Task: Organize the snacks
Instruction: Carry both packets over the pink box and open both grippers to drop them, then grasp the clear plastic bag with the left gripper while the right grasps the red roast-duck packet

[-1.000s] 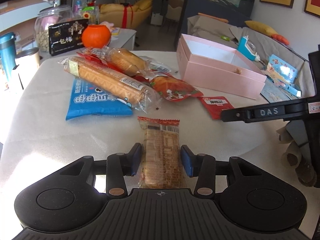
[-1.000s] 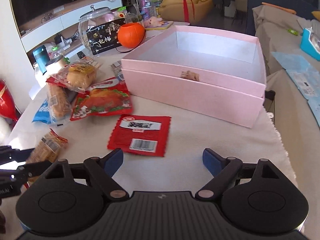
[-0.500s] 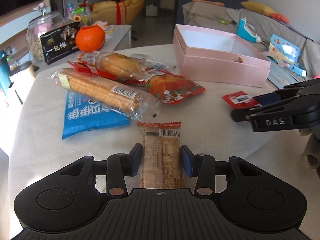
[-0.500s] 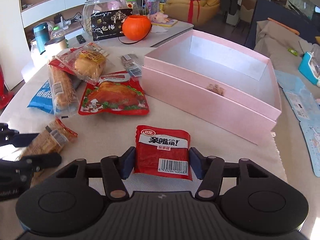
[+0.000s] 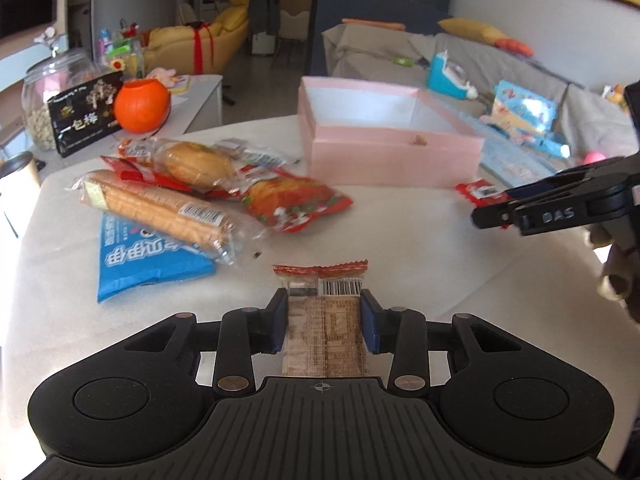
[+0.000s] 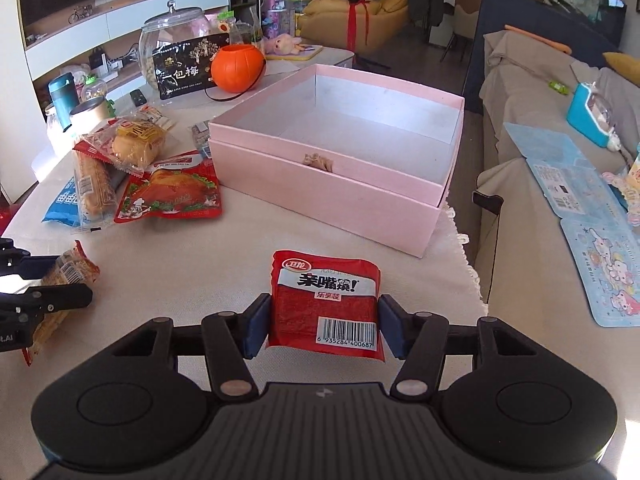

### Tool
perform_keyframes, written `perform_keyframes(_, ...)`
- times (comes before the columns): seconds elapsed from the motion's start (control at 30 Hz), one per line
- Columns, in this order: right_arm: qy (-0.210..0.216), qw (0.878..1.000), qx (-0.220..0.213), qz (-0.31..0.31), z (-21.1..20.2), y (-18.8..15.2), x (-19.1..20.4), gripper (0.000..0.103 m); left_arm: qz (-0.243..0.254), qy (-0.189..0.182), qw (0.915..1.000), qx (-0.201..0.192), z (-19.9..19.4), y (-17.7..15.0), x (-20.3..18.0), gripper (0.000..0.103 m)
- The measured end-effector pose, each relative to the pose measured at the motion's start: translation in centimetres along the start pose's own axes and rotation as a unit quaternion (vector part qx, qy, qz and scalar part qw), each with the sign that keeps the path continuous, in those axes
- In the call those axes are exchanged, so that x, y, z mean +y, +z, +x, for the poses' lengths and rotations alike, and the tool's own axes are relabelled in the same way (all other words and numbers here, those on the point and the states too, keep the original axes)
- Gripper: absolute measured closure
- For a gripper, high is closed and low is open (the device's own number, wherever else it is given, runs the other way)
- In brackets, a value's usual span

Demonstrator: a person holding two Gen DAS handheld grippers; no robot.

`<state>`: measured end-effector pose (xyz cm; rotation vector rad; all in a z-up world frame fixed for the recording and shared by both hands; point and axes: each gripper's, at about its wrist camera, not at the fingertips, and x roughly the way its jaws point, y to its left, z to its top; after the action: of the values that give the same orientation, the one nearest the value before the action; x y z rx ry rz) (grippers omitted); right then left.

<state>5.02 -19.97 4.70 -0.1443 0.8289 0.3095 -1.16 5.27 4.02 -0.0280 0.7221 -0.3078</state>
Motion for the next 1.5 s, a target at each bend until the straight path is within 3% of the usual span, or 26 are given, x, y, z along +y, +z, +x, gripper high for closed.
perform_keyframes(0.13,0.003,0.999,-0.048,-0.002,-2.6,1.9,-0.9,0.047,0.015,-0.046,0.996,-0.075,-1.5,5.4,-1.5,0.061)
perform_keyframes(0.27,-0.01,0.994,-0.107,0.011,-3.6,6.5,-2.1,0.047,-0.004,-0.09,0.9884,-0.122,1.6,13.0,-1.4,0.06)
perform_keyframes(0.33,-0.019,0.992,-0.119,0.022,-2.5,9.1,-2.7,0.043,-0.032,-0.123,0.9849,-0.117,5.5,16.6,-0.8,0.056)
perform_keyframes(0.37,-0.025,0.991,-0.127,0.019,-2.0,9.9,-2.8,0.034,-0.047,-0.131,0.9855,-0.096,8.0,17.9,-0.4,0.056)
perform_keyframes(0.43,-0.042,0.99,-0.132,0.007,-0.5,11.1,-3.1,0.029,-0.07,-0.116,0.9898,-0.046,12.5,19.5,0.1,0.058)
perform_keyframes(0.5,-0.055,0.992,-0.109,0.018,0.4,11.5,-3.8,0.029,-0.066,-0.101,0.9923,-0.027,14.4,19.4,0.4,0.057)
perform_keyframes(0.57,-0.035,0.993,-0.106,0.027,0.3,10.6,-4.6,0.029,-0.056,-0.098,0.9929,-0.036,14.3,18.7,1.2,0.057)
perform_keyframes(0.63,-0.018,0.994,-0.102,0.027,0.2,9.1,-5.0,0.029,-0.058,-0.065,0.9953,-0.043,14.2,18.1,2.7,0.057)
perform_keyframes(0.77,0.002,0.998,-0.059,0.016,2.2,6.9,-4.2,0.027,-0.118,-0.016,0.9923,-0.034,14.6,16.9,6.8,0.057)
perform_keyframes(0.93,-0.006,0.995,-0.094,-0.024,2.5,5.0,-0.7,0.025,-0.135,0.033,0.9902,-0.012,16.7,16.4,9.5,0.057)
perform_keyframes(1.03,0.012,0.994,-0.1,-0.051,2.5,4.6,1.3,0.025,-0.116,0.047,0.992,0.018,18.7,16.7,9.5,0.057)
perform_keyframes(1.17,0.06,0.994,-0.077,-0.056,2.6,3.8,3.0,0.025,-0.045,0.082,0.9946,0.044,19.0,15.6,8.3,0.059)
perform_keyframes(1.33,0.064,0.994,-0.05,-0.068,4.1,3.1,4.3,0.025,0.01,0.041,0.9964,0.073,15.7,12.5,7.5,0.073)
perform_keyframes(1.5,0.112,0.992,-0.044,-0.036,4.8,3.9,5.8,0.025,0.026,0.026,0.9959,0.082,12.2,10.1,7.6,0.075)
